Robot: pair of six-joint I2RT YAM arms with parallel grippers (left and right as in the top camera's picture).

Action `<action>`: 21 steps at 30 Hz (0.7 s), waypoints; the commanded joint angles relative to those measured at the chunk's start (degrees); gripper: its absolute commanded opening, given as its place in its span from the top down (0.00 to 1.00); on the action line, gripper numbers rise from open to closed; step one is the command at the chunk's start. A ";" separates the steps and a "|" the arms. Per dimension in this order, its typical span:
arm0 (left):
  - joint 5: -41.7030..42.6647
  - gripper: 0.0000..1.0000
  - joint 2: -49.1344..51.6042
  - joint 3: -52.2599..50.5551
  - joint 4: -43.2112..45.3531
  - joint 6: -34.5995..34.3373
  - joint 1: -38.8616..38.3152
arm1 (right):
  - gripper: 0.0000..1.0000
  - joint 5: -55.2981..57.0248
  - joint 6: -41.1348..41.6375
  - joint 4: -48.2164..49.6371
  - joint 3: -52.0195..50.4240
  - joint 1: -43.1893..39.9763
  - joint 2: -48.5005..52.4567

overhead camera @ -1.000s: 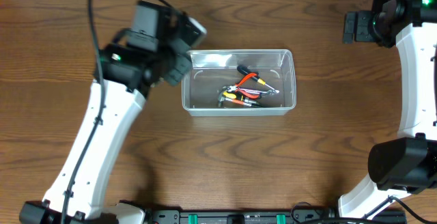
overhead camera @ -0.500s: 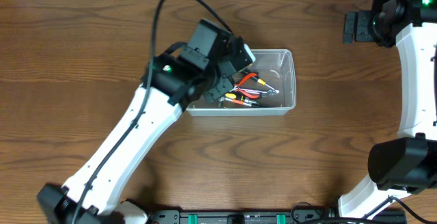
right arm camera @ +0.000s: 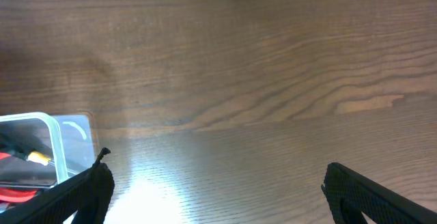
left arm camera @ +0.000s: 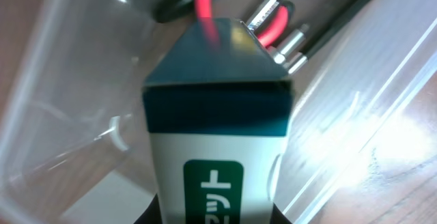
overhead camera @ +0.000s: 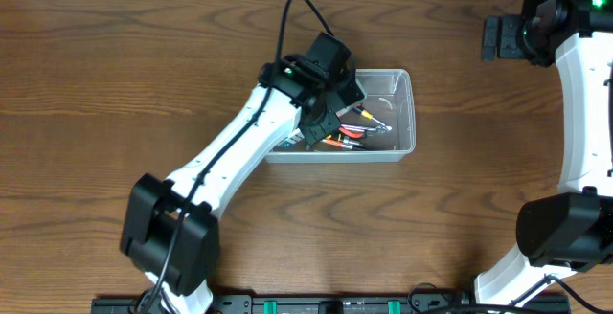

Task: Pack container
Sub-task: 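Carry the box with the left gripper into the container and release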

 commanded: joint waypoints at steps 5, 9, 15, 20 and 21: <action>3.23 0.93 2.45 1.57 -0.02 0.15 -1.92 | 0.01 -0.02 0.79 0.02 0.04 -0.02 0.26; 3.23 0.93 3.48 1.42 -0.11 0.15 -2.69 | 0.01 -0.02 0.79 0.02 0.04 -0.02 0.26; 3.23 0.93 5.88 1.07 -0.02 0.15 -2.86 | 0.01 -0.02 0.79 0.02 0.04 -0.02 0.26; 2.69 0.85 7.50 1.05 0.55 0.15 -2.82 | 0.01 -0.02 0.79 0.02 0.04 -0.02 0.26; 1.92 0.83 7.52 1.05 0.90 0.13 -2.75 | 0.01 -0.02 0.79 0.02 0.04 -0.02 0.26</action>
